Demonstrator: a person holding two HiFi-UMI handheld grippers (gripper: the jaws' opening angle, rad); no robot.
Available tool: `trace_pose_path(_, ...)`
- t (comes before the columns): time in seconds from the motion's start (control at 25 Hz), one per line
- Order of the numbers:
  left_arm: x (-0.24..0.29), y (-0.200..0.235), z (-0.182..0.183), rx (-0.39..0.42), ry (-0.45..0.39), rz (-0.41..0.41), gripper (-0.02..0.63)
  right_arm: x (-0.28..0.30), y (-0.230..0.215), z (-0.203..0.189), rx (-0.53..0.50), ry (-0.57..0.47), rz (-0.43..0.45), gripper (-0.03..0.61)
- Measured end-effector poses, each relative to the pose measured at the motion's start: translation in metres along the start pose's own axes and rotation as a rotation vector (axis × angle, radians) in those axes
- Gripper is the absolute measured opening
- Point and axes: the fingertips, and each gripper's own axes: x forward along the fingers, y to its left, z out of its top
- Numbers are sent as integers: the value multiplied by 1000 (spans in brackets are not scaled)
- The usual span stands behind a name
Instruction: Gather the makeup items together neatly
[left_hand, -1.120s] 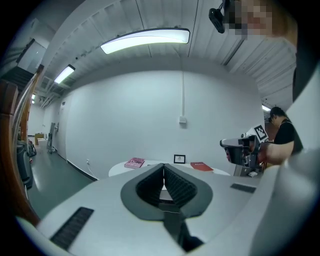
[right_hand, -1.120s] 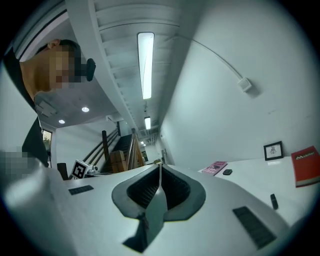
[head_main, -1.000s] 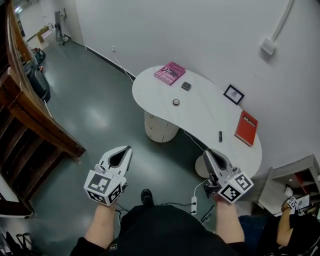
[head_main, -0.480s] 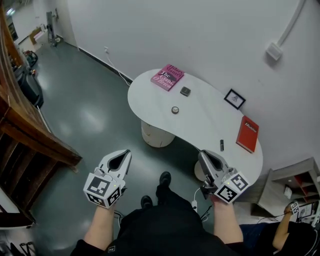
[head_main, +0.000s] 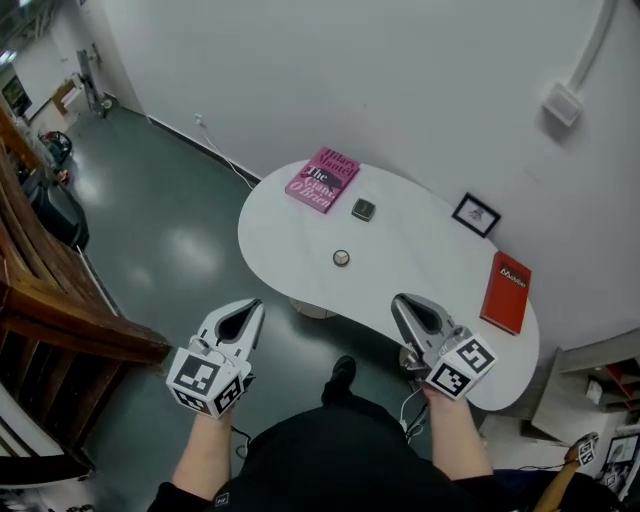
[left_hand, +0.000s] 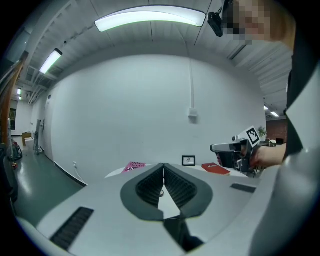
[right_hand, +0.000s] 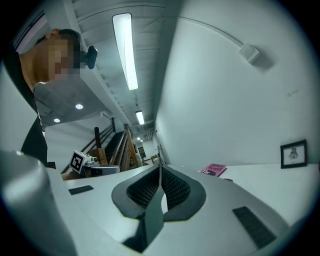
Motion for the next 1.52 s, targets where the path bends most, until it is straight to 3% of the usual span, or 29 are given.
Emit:
trace_pose_path(0.24,71,19,16,-9,13,-5,14,31,-53,23,-40,2,2,38)
trace_pose_path(0.6,142,50,19,-16,34,-53,14,83,-78,21,-96,95,6,38)
trace_pose_path(1.2,213,82,-17,22,89,-213,14,150,-123,-49,-69,270,-118,42)
trace_pose_path(1.52,244,78,-65,28,167,-272,14,169,-159,-129,-84,418,-185,129)
